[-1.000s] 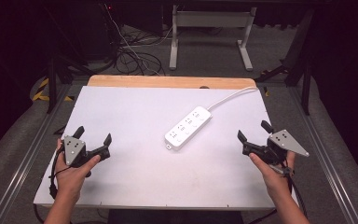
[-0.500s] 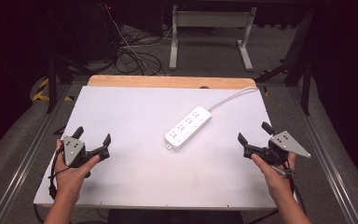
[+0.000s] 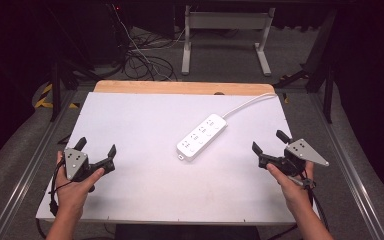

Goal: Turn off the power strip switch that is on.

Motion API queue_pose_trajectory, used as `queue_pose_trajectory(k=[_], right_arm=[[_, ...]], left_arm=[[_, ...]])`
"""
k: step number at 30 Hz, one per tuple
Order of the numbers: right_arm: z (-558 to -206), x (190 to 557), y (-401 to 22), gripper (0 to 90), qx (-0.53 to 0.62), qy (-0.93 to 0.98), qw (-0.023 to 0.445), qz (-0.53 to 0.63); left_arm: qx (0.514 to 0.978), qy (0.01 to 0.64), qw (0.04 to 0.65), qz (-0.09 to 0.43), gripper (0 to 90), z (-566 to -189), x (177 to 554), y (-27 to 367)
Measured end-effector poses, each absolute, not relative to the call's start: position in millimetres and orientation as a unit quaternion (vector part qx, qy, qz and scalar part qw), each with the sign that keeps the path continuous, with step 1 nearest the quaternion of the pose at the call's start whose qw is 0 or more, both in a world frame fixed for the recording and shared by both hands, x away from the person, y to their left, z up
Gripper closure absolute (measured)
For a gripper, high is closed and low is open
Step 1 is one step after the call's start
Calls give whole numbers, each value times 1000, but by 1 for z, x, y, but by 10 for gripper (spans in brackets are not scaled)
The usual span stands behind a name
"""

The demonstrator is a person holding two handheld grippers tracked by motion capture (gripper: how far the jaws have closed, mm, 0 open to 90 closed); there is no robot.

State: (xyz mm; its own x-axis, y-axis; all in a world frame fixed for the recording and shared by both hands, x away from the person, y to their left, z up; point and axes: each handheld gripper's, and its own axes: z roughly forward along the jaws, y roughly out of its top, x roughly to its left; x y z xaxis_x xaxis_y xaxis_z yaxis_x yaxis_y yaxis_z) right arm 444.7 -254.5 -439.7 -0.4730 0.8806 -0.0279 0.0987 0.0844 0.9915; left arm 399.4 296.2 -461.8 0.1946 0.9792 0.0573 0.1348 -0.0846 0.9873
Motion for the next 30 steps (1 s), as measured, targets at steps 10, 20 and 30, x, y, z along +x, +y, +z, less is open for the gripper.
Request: queue_pose_trajectory(k=[10,20,30], right_arm=[[-440,445,-254,73,376,651,347,561],[-440,444,-255,85,377,654,347,557],[-440,445,-254,90,374,655,348,557]], left_arm=[[598,466,489,431,44,-462,400,296],[600,465,489,430,44,-462,401,295],[600,465,489,430,44,-462,401,294]])
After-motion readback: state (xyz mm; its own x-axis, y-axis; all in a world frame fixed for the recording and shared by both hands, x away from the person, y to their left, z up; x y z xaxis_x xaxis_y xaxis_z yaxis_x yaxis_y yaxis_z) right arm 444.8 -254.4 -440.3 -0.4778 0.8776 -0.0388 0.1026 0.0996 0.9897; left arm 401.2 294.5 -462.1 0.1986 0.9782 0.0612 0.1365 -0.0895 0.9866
